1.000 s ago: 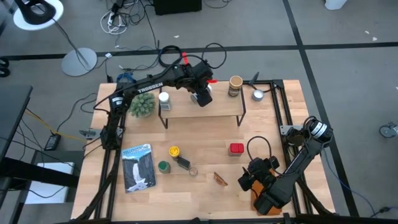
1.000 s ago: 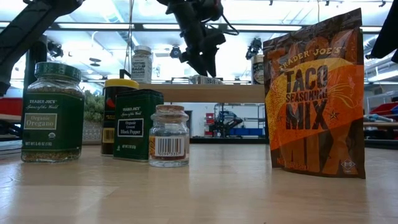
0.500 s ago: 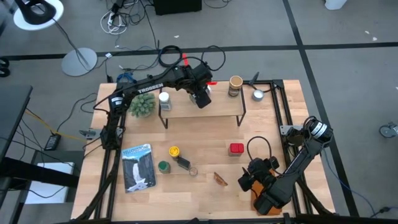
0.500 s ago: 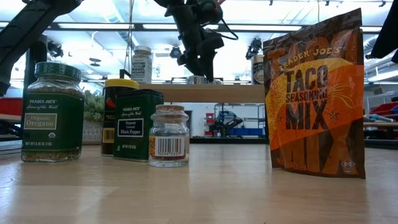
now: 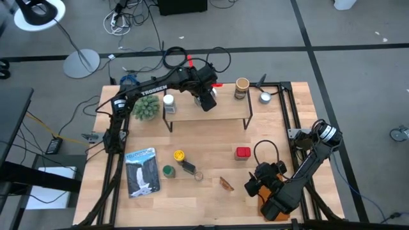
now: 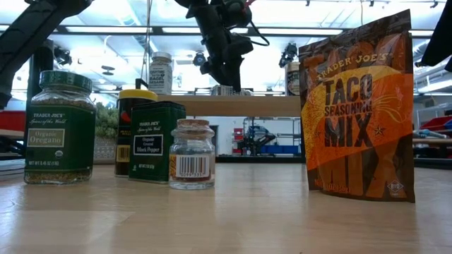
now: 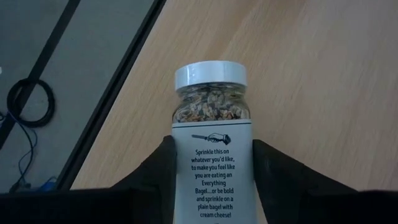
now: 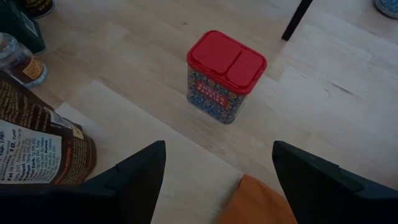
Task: Shelf spices
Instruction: Put the white seasoning bottle on the shelf aligned with the other white seasoning bottle
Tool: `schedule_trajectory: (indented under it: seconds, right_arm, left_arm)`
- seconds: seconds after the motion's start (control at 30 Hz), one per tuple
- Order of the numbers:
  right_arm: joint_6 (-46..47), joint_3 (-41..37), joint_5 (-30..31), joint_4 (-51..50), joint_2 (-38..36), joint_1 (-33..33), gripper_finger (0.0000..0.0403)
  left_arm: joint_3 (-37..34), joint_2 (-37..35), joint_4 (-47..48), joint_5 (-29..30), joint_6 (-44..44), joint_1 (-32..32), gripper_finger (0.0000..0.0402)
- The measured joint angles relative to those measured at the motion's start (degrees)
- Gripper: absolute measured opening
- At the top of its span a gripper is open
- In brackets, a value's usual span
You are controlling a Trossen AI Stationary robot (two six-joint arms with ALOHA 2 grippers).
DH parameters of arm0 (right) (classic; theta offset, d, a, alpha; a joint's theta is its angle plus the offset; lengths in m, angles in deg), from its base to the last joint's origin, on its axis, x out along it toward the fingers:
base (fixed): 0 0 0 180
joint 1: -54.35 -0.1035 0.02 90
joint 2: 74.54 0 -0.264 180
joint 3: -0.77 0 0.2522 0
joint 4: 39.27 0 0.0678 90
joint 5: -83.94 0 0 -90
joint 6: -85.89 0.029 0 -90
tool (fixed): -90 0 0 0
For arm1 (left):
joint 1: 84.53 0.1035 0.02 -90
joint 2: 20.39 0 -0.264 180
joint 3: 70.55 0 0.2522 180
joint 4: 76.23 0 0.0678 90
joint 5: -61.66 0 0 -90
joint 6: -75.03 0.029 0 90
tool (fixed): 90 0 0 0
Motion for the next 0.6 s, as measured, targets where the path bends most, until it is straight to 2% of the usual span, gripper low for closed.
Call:
schedule_trajectory:
  seconds: [0.33,0.43,0.6]
  right_arm:
    - [0.0,0.0,0.0,0.1,0.0,0.0,0.0293]
    - [-0.1,0.0,0.0,0.1,0.0,0.0,0.0293]
    - [-0.3,0.0,0.0,0.1,0.0,0.0,0.0293]
  left_arm:
    - [2.4,0.3,1.9,-1.9,0.2,-0.6,0.0166]
    - [5.2,0.3,3.1,-4.2,0.1,-1.4,0.0160]
    - [7.6,0.4,4.0,-4.2,0.4,-3.8,0.0134]
